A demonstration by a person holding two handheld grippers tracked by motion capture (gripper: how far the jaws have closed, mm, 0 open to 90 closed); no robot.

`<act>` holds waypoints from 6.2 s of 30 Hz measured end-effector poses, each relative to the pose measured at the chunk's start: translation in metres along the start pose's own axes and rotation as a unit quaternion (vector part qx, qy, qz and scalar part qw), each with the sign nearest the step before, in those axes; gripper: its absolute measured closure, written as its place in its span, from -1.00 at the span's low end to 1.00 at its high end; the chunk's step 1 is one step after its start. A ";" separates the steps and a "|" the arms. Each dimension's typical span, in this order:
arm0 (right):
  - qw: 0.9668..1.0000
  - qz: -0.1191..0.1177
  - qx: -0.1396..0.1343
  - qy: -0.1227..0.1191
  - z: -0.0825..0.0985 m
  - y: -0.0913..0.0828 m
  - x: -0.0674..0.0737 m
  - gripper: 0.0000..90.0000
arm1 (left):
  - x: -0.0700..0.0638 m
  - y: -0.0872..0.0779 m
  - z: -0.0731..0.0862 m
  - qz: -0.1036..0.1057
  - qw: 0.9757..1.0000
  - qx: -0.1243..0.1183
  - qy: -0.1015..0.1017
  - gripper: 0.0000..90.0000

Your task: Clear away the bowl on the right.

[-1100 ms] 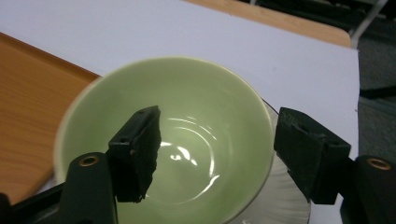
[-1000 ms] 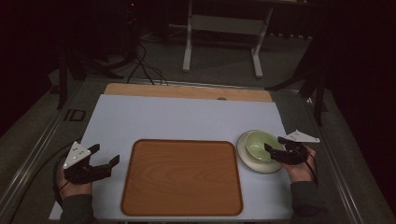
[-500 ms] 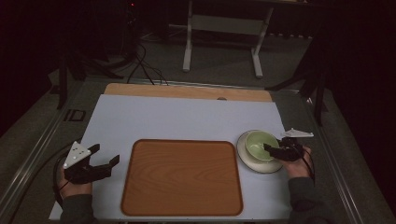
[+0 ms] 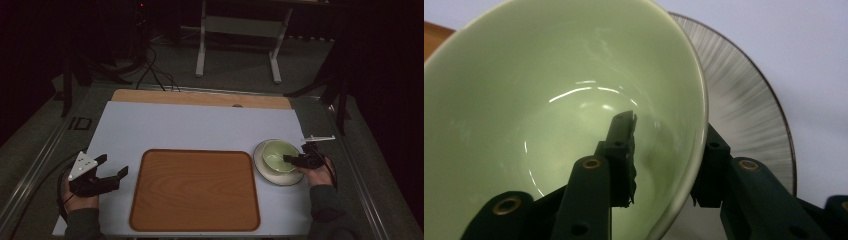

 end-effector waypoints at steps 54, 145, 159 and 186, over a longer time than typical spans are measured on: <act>0.992 0.030 -0.075 -0.096 -0.008 -0.049 0.049 0.85 | -0.001 0.001 -0.001 -0.002 1.000 0.000 0.001 -0.66; 0.939 -0.042 -0.035 -0.340 -0.087 -0.016 0.188 0.85 | -0.001 -0.003 0.001 -0.003 1.000 -0.005 0.003 -0.66; 0.935 -0.055 -0.022 -0.349 -0.092 -0.004 0.199 0.85 | -0.001 -0.002 0.000 -0.003 1.000 -0.005 0.003 -0.66; 0.925 -0.063 -0.009 -0.374 -0.094 0.012 0.221 0.85 | -0.001 -0.002 0.000 -0.002 1.000 -0.005 0.003 -0.66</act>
Point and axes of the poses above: each handheld gripper's, and its own axes: y roughly forward along the jaws, z roughly out of its underside, x roughly to its left, the point moved 1 cm from there along y, roughly forward along the jaws, and after that the axes turned 15 degrees about x, right-handed, at the moved point
